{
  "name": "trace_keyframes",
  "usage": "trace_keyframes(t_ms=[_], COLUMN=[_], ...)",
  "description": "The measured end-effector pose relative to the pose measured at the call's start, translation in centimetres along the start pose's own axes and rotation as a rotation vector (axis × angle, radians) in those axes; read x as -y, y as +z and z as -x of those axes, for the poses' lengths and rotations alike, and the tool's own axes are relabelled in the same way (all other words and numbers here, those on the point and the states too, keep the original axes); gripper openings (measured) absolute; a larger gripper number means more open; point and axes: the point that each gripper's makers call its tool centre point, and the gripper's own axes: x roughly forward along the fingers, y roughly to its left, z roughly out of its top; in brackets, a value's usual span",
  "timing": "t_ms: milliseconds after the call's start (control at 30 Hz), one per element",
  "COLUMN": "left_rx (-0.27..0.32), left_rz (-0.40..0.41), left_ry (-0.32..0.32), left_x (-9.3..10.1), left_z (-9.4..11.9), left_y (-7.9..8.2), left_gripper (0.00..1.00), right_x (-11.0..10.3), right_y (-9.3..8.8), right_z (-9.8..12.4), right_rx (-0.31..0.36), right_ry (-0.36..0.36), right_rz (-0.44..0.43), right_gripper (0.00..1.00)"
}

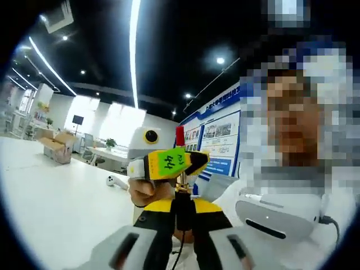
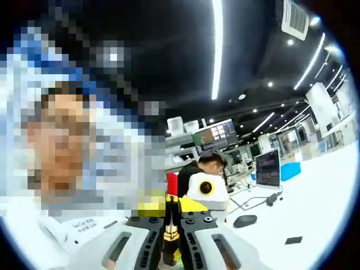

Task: Unscrew the lipstick cap, remove the lipstick, and put the cap back on the lipstick

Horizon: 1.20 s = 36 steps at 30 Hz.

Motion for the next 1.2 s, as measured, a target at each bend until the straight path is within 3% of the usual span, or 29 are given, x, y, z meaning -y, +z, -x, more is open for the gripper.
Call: trace_keyframes(t_ms=[67,200,367,467,700,867,933,1067,1200], left_rx=[0.036,-0.001,-0.055,-0.094,-0.055,-0.053,-0.075,-0.064,-0.075], left_rz=[-0.061,-0.131,-0.247,-0.323,-0.424,-0.441,-0.456,-0.438,-0.435], left_ry=[0.069,0.242,0.437,0.549,0.708,0.726,0.720,0.700,0.685], left_x=[-1.1,-3.8,-6.5,-7.5,-8.3,-8.4,-8.5,-8.4,-8.2], left_z=[0.3,1.3,2.0,1.8,1.7,1.9,1.8,1.8,1.6], left_y=[0.8,0.8,1.0,0.9,2.0,2.2,1.8,1.8,1.6], left_gripper=[0.17,0.38,0.44,0.43,0.38,0.32,0.26,0.16,0.14], right_x=[0.8,3.4,6.2,6.9,7.5,7.4,7.4,7.4,7.3], right_y=[0.1,0.3,1.7,2.3,3.4,3.4,3.2,2.9,2.8], right_z=[0.0,0.5,1.7,2.2,3.0,2.8,2.7,2.5,2.4], right_rx=[0.017,-0.006,-0.022,-0.012,0.007,0.001,-0.010,-0.024,-0.028], right_ry=[-0.067,-0.237,-0.415,-0.473,-0.546,-0.558,-0.564,-0.563,-0.556], right_rz=[0.021,0.154,0.310,0.358,0.421,0.439,0.452,0.453,0.441], right_gripper=[0.06,0.06,0.06,0.06,0.06,0.06,0.06,0.06,0.06])
